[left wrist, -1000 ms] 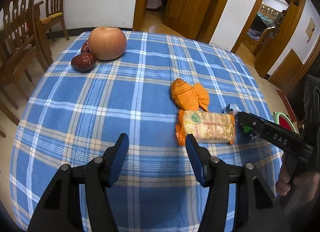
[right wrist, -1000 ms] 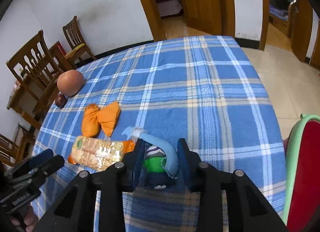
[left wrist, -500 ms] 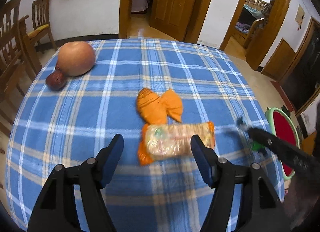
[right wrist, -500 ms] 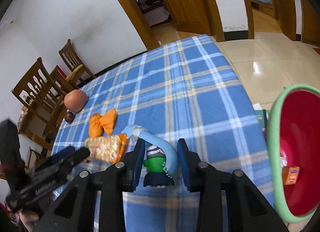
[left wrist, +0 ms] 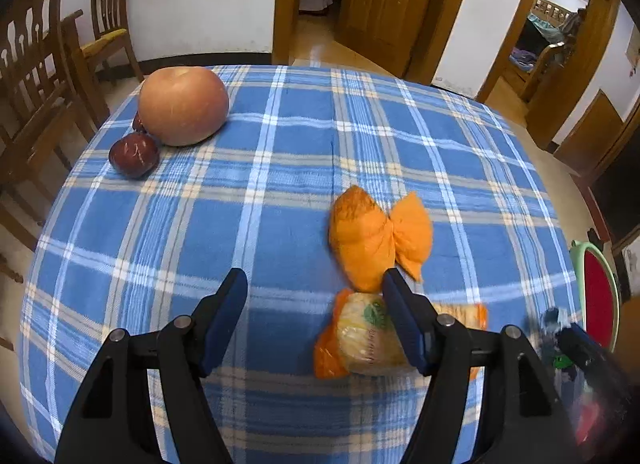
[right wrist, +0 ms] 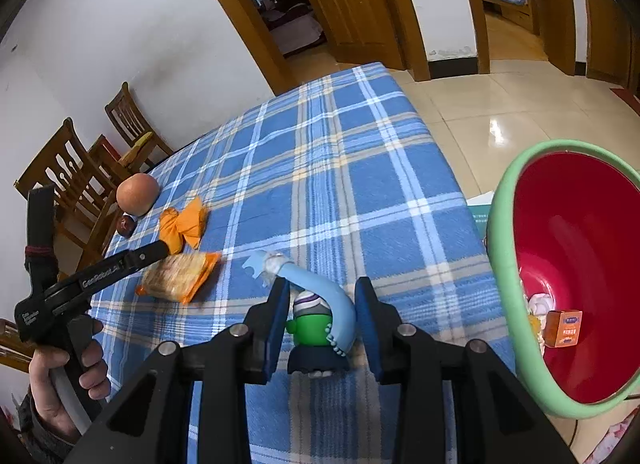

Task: Collect trash
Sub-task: 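Grasp the snack packet with the left gripper while the right gripper grasps the green toy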

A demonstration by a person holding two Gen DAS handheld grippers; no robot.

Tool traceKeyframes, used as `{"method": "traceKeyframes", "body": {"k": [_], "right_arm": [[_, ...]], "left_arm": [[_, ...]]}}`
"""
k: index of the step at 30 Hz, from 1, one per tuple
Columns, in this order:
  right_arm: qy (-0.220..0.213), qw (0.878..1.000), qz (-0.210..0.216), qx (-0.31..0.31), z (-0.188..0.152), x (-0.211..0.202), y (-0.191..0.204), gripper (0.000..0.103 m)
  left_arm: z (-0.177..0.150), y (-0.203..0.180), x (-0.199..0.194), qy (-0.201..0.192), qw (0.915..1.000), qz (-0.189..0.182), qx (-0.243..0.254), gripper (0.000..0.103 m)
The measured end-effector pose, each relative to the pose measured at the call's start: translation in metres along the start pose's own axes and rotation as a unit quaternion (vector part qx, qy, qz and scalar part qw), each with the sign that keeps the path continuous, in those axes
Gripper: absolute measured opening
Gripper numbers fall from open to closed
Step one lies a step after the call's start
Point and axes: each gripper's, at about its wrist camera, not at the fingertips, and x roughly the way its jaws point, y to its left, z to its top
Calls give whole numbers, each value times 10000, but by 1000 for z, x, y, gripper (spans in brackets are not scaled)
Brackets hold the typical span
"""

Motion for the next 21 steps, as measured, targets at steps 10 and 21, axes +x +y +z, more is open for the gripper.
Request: {"method": "traceKeyframes", "body": {"k": [10,21], "right_arm": [[-28,9999,37,95,-8,-9,-5,38],[-204,9997,-1,123,-18,-32,-14,40]], "left_arm": [[-35,6,-16,167,9997,-35,178,69],[-49,-7,-54,-166,9974,-543,444,69]]}}
